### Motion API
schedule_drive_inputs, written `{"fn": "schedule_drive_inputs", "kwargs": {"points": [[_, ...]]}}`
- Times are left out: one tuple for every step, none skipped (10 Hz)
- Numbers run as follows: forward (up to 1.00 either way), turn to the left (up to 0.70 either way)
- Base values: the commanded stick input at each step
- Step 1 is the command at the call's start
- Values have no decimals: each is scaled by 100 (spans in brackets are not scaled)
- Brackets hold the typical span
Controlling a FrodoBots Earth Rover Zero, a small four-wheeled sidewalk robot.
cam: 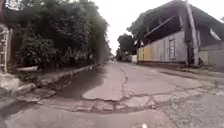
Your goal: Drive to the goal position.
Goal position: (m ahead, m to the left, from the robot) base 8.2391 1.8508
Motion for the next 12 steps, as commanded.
{"fn": "schedule_drive_inputs", "kwargs": {"points": [[70,0],[70,0],[70,-5],[70,-23],[70,0],[70,0],[70,0],[70,0],[70,0],[70,0],[70,0],[70,0]]}}
